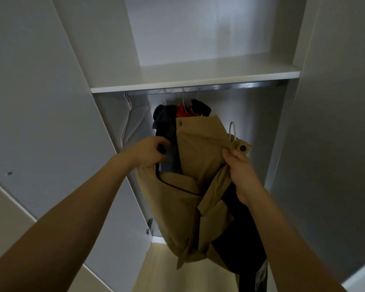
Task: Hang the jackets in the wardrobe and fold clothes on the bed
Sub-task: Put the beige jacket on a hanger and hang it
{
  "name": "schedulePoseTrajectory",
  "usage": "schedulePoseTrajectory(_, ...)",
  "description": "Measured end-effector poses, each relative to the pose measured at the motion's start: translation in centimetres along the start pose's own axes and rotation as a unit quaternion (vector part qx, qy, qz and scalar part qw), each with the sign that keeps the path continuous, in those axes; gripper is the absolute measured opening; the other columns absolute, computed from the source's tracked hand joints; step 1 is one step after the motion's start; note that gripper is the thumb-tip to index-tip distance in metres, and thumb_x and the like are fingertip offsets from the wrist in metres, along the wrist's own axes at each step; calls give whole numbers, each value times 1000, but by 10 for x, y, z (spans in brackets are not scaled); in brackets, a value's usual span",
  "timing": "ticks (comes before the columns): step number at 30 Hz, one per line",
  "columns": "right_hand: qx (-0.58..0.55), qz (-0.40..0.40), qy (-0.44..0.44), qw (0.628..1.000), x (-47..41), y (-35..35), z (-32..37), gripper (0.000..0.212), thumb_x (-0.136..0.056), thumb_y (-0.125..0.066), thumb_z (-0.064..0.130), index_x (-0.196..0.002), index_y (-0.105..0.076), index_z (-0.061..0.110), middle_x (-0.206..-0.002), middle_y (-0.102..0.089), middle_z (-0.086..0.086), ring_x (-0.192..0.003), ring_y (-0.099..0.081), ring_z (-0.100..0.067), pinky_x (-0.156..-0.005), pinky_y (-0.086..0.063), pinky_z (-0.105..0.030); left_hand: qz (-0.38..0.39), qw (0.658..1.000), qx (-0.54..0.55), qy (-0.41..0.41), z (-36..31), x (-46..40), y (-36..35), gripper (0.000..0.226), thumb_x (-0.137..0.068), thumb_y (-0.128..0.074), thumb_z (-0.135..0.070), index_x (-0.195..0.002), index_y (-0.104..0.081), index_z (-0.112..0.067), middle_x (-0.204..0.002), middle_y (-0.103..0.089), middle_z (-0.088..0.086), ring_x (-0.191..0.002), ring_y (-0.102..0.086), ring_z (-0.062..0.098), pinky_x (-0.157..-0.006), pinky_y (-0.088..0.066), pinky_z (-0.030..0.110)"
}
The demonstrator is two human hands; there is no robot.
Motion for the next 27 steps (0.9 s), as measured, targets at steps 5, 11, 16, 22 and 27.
schedulePoseTrajectory(5, -24, 31, 1, 999, 4, 3, -2, 29, -100, -49, 28, -125, -61, 20, -121, -66, 0, -112, -61, -15, -96, -47, -30, 113, 891, 438, 33, -22, 7, -22, 14, -90, -65, -13, -98, -75, -20, -79, -75, -3, -66, -71, 9, -56, -58, 27)
schedulePoseTrajectory(11, -13, -14, -7, 1000, 8, 26, -11, 18, -99, -51, 22, -97, -69, 25, -104, -71, 3, -99, -67, -15, -71, -52, -20, -7, 987, 148, -69, -40, 4, -33, 15, -95, -59, -30, -90, -68, -21, -89, -70, 0, -80, -66, 14, -64, -46, 13)
schedulePoseTrajectory(16, 91, 15, 55, 994, 13, 40, -8, 56, -89, -56, -1, -129, -56, 38, -126, -57, 1, -111, -59, -13, -84, -51, -23, -107, 904, -332, -245, -66, 21, -43, 23, -99, -43, -33, -80, -50, -23, -70, -56, -5, -61, -54, 17, -54, -41, 27)
schedulePoseTrajectory(22, 215, 91, 138, 962, 12, 19, 7, 50, -88, -60, 40, -128, -42, 65, -145, -27, 19, -127, -39, -1, -101, -37, -18, -64, 872, -390, -290, -74, 29, -50, 27, -101, -39, -37, -78, -39, -22, -68, -56, 0, -58, -55, 19, -57, -45, 33)
schedulePoseTrajectory(27, 135, 173, 115, 969, 2, -3, 13, 56, -95, -37, 3, -121, -63, 45, -148, -36, 10, -133, -39, -7, -108, -36, -23, -60, 899, -311, -303, -76, 34, -50, 37, -97, -47, -47, -72, -45, -19, -57, -40, -7, -52, -43, 14, -54, -37, 29)
Point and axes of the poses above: each hand's wrist, its own x-axis away from the middle knuckle, its own y-axis out of the back of the hand, z = x × y, the point moved 5 cm from there along -x, towards the middle knuckle
